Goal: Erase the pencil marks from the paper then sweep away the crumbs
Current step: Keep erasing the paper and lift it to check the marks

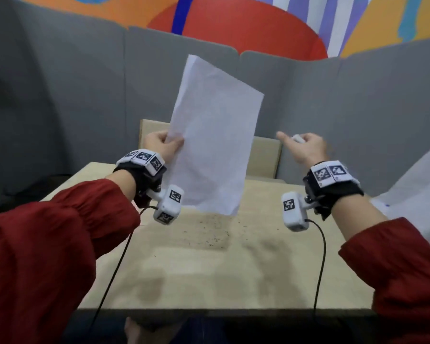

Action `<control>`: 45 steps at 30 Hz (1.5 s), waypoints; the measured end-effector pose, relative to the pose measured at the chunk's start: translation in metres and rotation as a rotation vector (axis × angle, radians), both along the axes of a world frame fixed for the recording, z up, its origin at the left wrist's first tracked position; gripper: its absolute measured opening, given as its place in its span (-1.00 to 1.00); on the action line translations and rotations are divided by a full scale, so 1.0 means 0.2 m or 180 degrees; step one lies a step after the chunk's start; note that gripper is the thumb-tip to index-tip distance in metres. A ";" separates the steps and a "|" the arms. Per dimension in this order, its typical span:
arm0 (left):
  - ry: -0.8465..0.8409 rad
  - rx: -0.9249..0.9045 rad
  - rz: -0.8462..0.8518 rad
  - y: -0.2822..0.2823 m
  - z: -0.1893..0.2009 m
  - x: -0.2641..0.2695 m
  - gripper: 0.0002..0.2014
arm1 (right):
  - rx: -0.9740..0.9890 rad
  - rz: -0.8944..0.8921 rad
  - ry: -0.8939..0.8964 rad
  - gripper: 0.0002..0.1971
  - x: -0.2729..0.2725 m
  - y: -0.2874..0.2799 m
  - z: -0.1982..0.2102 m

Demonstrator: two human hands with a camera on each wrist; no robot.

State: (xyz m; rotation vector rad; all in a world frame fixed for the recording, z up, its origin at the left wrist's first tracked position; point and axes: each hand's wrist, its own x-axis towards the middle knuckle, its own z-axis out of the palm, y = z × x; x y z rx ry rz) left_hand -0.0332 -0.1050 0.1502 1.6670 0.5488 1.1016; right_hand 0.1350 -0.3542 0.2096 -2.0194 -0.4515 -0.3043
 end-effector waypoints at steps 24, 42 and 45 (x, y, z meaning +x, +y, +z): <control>-0.0883 -0.0917 -0.0649 -0.03 0.01 -0.03 -0.77 | -0.0268 0.1174 0.1123 -0.55 -0.06 0.13 -0.40; 0.0505 -0.0813 -0.0450 -0.11 -0.24 -0.20 -0.72 | -0.1346 0.1153 0.0524 -0.51 -0.21 -0.08 -0.39; 0.0406 -0.0794 -0.0397 -0.12 -0.26 -0.25 -0.77 | -0.1389 0.0928 0.0781 -0.27 -0.21 -0.11 -0.42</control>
